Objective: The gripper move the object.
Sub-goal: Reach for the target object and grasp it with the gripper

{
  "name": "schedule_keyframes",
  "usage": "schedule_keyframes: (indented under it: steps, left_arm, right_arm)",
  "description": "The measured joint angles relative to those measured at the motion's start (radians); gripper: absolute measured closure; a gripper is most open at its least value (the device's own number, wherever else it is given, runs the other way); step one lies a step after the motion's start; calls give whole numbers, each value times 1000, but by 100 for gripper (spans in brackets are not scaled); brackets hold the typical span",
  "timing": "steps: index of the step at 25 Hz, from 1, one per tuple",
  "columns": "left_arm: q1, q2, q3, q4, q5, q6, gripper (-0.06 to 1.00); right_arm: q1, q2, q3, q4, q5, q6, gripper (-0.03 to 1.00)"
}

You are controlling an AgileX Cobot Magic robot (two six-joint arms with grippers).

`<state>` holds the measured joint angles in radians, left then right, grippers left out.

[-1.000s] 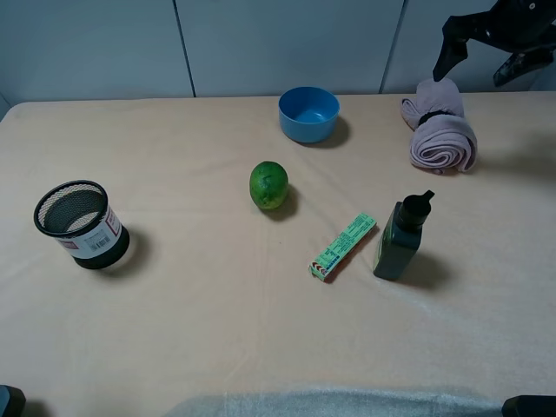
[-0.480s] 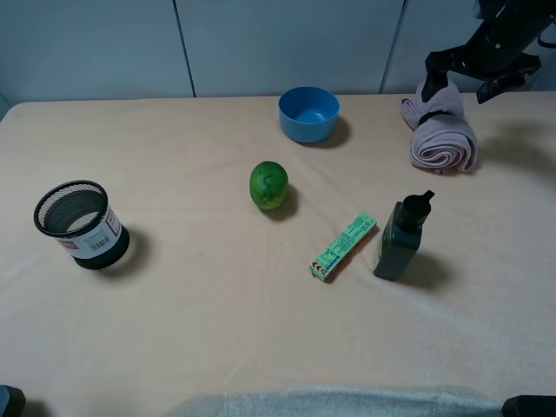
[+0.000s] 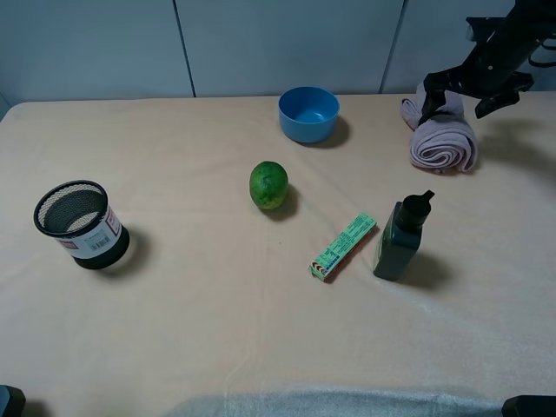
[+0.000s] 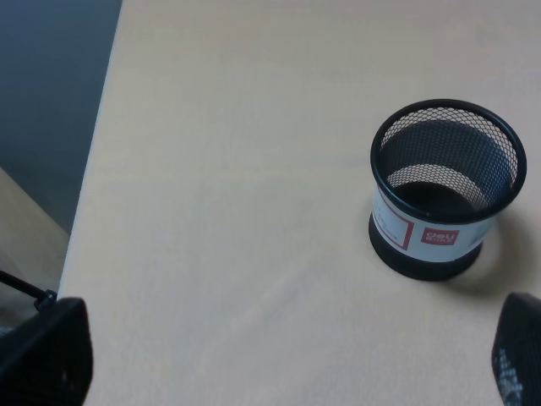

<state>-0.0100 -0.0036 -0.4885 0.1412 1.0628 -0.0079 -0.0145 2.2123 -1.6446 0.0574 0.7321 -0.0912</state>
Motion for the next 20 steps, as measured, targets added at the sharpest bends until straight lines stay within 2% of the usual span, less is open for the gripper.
schedule_keyframes:
  steps: [6, 20]
  left_arm:
    - [0, 0, 0, 0, 0, 0, 1]
    - [0, 0, 0, 0, 0, 0, 1]
  right_arm:
    - [0, 30, 0, 35, -27, -19, 28]
    - [0, 85, -2, 47, -51, -20, 28]
